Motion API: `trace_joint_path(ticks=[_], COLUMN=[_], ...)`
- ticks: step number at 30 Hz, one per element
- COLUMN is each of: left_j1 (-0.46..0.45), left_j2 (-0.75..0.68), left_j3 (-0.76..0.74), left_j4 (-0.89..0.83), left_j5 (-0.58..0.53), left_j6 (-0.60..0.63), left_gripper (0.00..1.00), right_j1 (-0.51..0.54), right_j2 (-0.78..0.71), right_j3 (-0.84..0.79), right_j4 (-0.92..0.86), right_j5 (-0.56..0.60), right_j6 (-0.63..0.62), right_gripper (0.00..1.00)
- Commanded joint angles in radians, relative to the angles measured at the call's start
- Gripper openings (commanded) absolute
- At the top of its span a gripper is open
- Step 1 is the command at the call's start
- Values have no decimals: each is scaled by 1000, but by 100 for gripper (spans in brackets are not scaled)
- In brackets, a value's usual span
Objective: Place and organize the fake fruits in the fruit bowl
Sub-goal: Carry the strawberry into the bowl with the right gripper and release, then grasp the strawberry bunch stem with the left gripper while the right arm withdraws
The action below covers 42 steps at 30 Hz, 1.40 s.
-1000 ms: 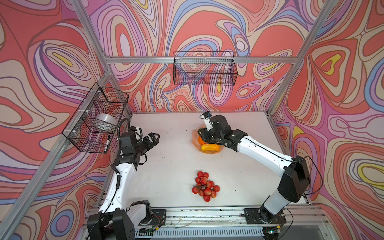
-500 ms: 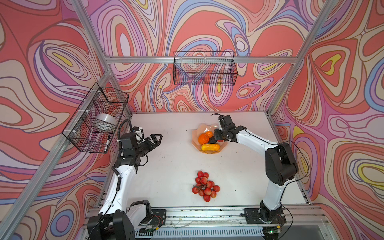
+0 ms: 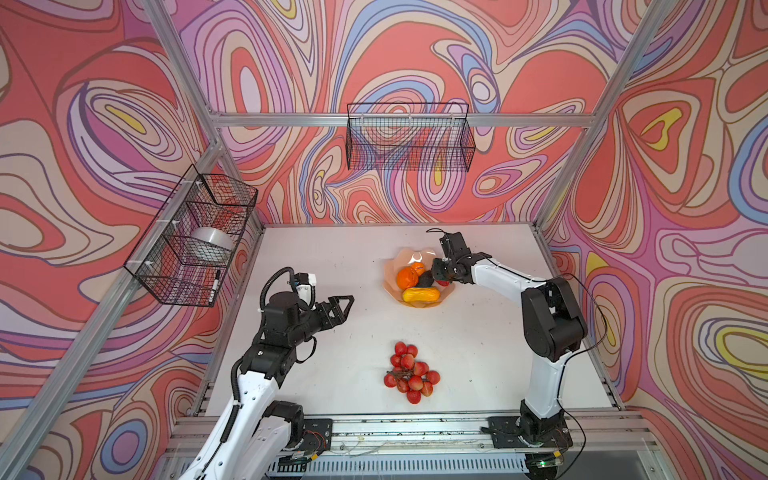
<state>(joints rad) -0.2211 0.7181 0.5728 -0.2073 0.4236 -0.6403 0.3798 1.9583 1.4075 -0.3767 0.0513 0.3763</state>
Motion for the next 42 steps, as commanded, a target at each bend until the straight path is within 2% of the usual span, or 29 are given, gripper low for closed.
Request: trace_joint_path(ticks=[1, 7, 12, 17, 20, 25, 30, 33, 42], left_j1=[-67, -219, -418, -614, -711, -898, -935, -935, -934], left_j2=[-34, -91, -128, -67, -17, 31, 87, 131, 243], left_j3=[-28, -65, -132, -160, -145, -120, -122, -118, -94], left_j4=[-50, -93, -96, -64, -26, -83, -65, 8, 85], left_j5=[-69, -116, -292, -419, -471, -599, -617, -609, -597], left_j6=[-16, -32, -86, -147, -167, -226, -249, -245, -249], left_gripper=[88, 84, 83, 82, 82, 82, 82, 82, 72], right_j1=[-4, -5, -5, -5, -5, -4, -5, -4, -5], right_j2=[3, -121, -288, -502, -596, -721, -805, -842, -935], right_j3=[20, -9, -85, -300, -382, -477, -536, -561, -626], right_j4=[10, 26, 61, 211, 219, 212, 199, 190, 162], right_j5=[-8, 30, 88, 98, 107, 126, 150, 161, 214], right_j6=[25, 38, 55, 84, 112, 135, 151, 154, 133], right_gripper=[63, 71, 78, 83, 85, 88, 90, 90, 94])
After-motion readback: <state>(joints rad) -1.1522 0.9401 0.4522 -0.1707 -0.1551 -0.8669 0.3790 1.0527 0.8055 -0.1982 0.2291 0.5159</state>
